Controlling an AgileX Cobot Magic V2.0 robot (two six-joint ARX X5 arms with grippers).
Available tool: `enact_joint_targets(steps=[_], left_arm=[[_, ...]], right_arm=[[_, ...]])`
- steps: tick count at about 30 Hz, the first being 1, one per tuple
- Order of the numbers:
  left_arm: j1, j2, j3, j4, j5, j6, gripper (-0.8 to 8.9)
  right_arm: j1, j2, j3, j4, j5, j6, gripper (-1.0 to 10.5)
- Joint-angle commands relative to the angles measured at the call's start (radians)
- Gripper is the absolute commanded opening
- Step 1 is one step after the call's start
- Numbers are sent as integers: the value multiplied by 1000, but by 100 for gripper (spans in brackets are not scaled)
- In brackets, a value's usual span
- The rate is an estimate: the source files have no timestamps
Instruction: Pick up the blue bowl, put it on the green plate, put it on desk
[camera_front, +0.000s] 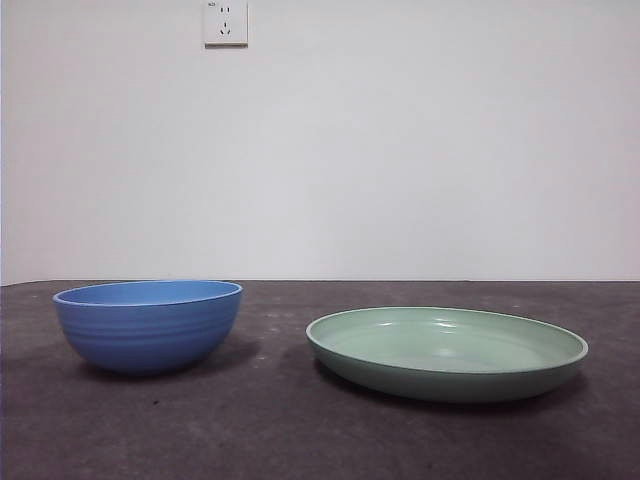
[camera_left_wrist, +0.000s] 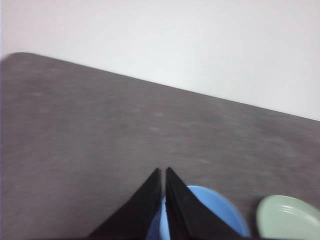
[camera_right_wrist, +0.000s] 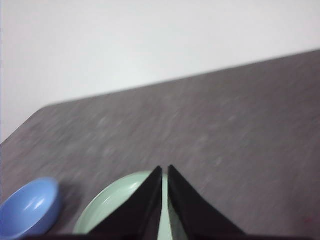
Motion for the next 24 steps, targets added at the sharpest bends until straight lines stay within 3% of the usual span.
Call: enact_joint_targets(steps=[1,7,12,18,24], left_arm=[[-3,71,95,-34,51,-3,15],[-3,229,270,-125,217,53,15],[-6,352,382,-246,327,56,15],[-37,423,412,-259,355,79,19],[-48,447,411,-293,354,80,29]], right_arm=[[3,71,77,-98,-63,3,13],[4,223,204,-260,-192,-123,13],[4,331,278,-340,-280,-179,13],[4,408,309,-345,-389,-209,13],[4,417,309,-347,-390,-209,13]])
